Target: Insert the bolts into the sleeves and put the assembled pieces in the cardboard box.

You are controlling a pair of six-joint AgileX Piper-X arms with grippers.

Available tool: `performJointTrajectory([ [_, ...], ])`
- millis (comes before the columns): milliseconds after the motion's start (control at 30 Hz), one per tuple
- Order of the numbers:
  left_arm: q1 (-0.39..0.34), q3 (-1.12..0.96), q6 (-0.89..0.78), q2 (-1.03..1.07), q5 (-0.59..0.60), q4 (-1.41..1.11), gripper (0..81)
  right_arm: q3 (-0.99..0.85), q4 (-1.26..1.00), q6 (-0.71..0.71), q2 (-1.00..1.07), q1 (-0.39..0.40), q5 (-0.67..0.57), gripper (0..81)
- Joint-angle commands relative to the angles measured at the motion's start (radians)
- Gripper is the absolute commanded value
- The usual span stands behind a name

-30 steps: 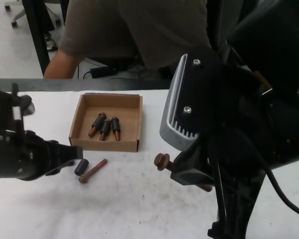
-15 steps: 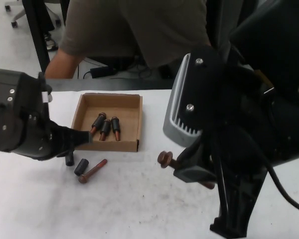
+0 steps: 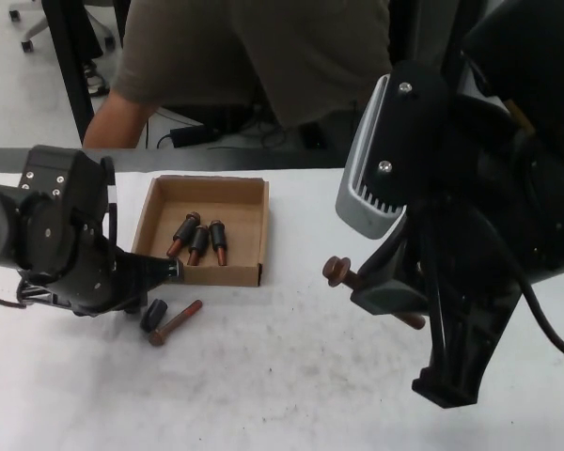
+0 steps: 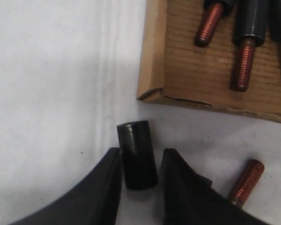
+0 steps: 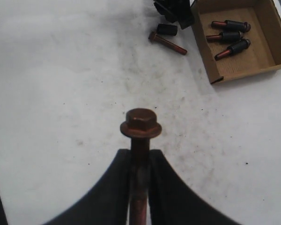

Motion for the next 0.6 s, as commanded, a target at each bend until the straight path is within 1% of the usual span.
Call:
performJointTrajectory([
  [0, -0.003, -0.014, -0.005, 0.0, -0.037, 0.003, 28.8, -0.004, 0.002, -0.011, -0.013, -0.007, -0.01, 0.2],
  [233, -0.003, -0.014, -0.005, 0.0, -0.072, 0.004, 28.8, -0.004, 0.002, -0.022, -0.013, -0.02, -0.01, 0.2],
  [567, -0.003, -0.014, -0.005, 0.055, -0.056, 0.007, 28.8, -0.004, 0.002, -0.022, -0.013, -0.036, -0.01, 0.2],
])
